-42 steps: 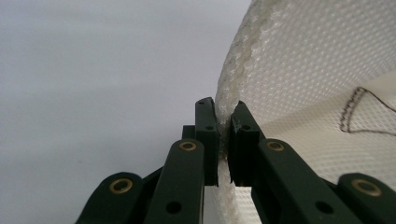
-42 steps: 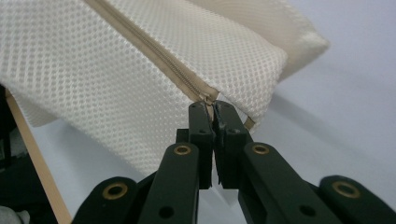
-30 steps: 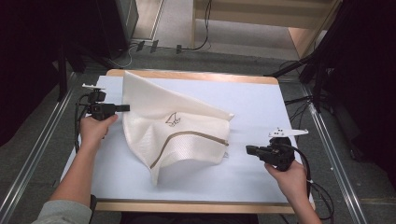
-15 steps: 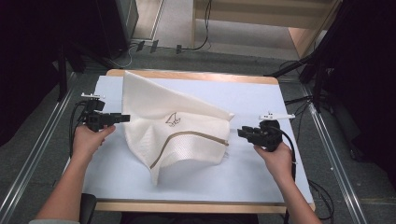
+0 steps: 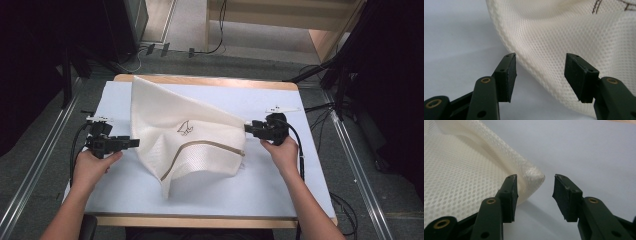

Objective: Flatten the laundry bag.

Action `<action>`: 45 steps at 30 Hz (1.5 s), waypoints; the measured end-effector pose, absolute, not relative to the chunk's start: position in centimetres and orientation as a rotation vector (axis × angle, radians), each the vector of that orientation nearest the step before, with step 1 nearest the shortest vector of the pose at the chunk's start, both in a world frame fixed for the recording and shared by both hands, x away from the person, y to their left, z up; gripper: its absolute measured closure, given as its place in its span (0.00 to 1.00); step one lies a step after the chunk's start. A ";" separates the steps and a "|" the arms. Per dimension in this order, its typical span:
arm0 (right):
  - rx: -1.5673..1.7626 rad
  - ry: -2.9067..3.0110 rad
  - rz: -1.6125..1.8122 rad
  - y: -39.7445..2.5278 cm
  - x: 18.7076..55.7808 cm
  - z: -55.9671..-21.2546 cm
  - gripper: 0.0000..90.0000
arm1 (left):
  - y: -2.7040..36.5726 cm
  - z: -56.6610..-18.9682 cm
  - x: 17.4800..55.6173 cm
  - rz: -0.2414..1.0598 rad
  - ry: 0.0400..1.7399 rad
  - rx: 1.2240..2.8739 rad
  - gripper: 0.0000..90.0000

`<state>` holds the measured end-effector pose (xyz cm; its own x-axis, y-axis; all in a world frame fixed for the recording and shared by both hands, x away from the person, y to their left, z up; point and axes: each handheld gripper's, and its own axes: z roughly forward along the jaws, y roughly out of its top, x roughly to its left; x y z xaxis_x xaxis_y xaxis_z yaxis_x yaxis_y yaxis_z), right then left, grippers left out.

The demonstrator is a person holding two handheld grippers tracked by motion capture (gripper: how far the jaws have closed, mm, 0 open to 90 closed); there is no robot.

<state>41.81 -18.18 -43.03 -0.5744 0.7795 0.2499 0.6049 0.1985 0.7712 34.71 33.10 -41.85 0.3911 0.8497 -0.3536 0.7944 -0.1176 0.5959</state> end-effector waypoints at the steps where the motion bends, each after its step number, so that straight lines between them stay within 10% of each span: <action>1: 1.338 2.273 1.315 -18.0 42.1 -43.1 0.61 | 33.1 -42.0 34.4 0.097 1.415 1.928 0.49; 12: 1.377 2.308 1.307 -17.0 44.0 -44.9 0.63 | 32.1 -43.5 33.3 -0.057 1.469 1.898 0.53; 21: 1.394 2.358 1.282 -16.8 44.4 -43.8 0.90 | 31.1 -44.4 34.3 -0.126 1.458 1.940 0.95; 45: 1.443 2.281 1.182 -19.8 48.5 -40.1 0.89 | 34.0 -43.7 40.8 0.075 1.491 1.977 0.98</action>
<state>48.54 -19.84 -40.15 -0.5060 0.8289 0.2386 0.6729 0.2063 0.7104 40.78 33.97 -43.69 0.3507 0.8773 -0.3276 0.8398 -0.1399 0.5246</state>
